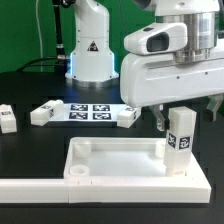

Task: Assemble desk

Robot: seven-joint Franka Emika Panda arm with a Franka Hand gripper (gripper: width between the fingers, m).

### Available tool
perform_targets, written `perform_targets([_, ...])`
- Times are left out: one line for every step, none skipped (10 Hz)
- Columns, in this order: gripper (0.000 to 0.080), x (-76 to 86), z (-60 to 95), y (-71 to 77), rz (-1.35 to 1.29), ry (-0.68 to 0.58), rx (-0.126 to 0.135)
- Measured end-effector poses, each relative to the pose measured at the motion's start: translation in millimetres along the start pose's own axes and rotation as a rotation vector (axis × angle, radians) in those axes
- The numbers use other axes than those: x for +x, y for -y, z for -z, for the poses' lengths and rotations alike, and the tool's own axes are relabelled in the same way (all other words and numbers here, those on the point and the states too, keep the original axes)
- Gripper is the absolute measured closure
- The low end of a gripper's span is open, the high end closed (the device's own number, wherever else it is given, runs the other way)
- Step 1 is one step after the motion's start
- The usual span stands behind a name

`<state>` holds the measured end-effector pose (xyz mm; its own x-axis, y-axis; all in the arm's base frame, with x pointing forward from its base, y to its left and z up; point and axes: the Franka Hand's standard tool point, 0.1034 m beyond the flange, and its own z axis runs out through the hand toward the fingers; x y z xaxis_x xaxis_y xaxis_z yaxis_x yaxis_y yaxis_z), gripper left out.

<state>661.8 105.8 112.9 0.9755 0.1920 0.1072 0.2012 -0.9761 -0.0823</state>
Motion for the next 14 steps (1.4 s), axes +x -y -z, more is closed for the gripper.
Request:
perform_targets([0.015,0.1,-0.1,0.8,-0.006,0.0,0.001])
perform_targets([0.0176,0.1,-0.1,1.3,-0.021,0.0,0.002])
perform_targets([0.0176,0.1,-0.1,1.2,-0.02,0.0,0.002])
perform_targets([0.0311,0.2,-0.1,2.3,-0.076,-0.001,0.006])
perform_targets([0.0478,0.1,-0.2,1.9,-0.15,0.0,0.008])
perform_targets([0.0478,-0.1,-0.3,-4.6,-0.21,-0.006,0.009])
perform_targets([0.0494,-0.4,-0.3,-15.8,-0.338,-0.035,0.029])
perform_targets([0.0506,-3.9,0.3,-25.0,-0.474,-0.048,0.051])
perform_targets([0.0506,-6.9,0.3,-26.7,-0.613,-0.054,0.062])
perform_targets([0.0506,-7.6,0.3,-26.9,-0.725,-0.054,0.077])
perform_targets([0.0506,-8.0,0.4,-23.8,-0.819,-0.039,0.082])
perform_targets([0.0506,-7.5,-0.5,-18.1,-0.972,-0.014,0.092])
perform_targets([0.0505,-6.9,-0.8,-19.5,-1.048,0.006,0.111])
perform_targets([0.0505,-6.9,-1.2,-18.4,-1.163,0.018,0.118])
